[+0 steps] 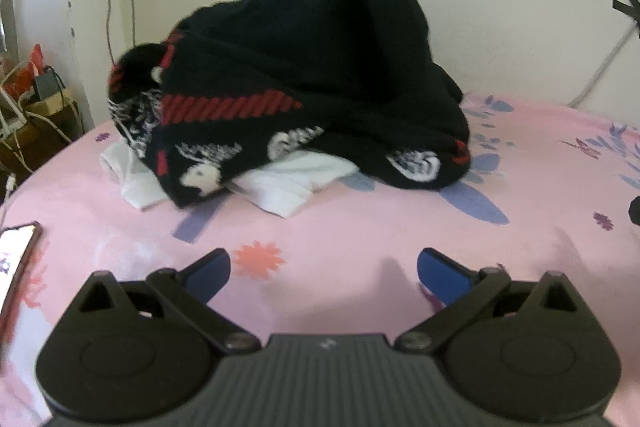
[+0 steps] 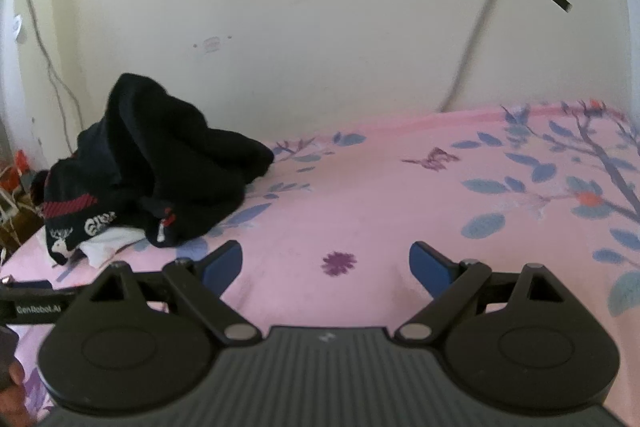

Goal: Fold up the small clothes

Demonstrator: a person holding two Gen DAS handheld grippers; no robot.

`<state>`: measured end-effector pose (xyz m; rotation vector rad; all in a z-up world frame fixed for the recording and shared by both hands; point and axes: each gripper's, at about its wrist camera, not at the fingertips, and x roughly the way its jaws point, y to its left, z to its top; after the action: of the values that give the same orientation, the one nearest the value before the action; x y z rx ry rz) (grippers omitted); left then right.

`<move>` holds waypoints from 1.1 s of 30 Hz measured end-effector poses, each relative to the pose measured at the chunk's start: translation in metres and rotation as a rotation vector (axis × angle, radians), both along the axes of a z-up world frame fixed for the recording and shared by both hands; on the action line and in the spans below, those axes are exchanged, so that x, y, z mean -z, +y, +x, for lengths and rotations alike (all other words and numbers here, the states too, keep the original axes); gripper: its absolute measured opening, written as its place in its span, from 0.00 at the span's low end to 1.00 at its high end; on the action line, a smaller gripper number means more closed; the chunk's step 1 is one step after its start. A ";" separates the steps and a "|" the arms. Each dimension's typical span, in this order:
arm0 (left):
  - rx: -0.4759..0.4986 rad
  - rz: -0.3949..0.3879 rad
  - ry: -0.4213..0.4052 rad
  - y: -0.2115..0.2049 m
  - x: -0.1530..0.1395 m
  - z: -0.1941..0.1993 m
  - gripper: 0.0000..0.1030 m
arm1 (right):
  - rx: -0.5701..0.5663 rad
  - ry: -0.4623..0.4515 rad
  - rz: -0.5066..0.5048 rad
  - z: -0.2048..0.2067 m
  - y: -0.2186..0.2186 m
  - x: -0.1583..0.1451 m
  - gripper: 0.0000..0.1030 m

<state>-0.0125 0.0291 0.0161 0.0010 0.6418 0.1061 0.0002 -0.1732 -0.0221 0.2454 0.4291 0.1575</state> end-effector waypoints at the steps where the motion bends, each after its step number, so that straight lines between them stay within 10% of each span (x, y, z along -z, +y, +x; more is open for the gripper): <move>1: -0.002 -0.003 -0.005 0.005 -0.002 0.000 1.00 | -0.007 -0.005 -0.008 0.002 0.003 -0.004 0.83; 13: -0.059 -0.003 -0.055 0.069 -0.037 0.002 1.00 | -0.159 -0.097 -0.044 0.019 0.063 -0.057 0.83; 33: -0.090 -0.040 -0.051 0.088 -0.044 0.004 1.00 | -0.117 0.026 0.048 0.017 0.072 -0.033 0.83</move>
<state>-0.0081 0.1170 0.0600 -0.0695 0.5931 0.1796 0.0174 -0.1014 0.0105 0.2698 0.4658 0.2795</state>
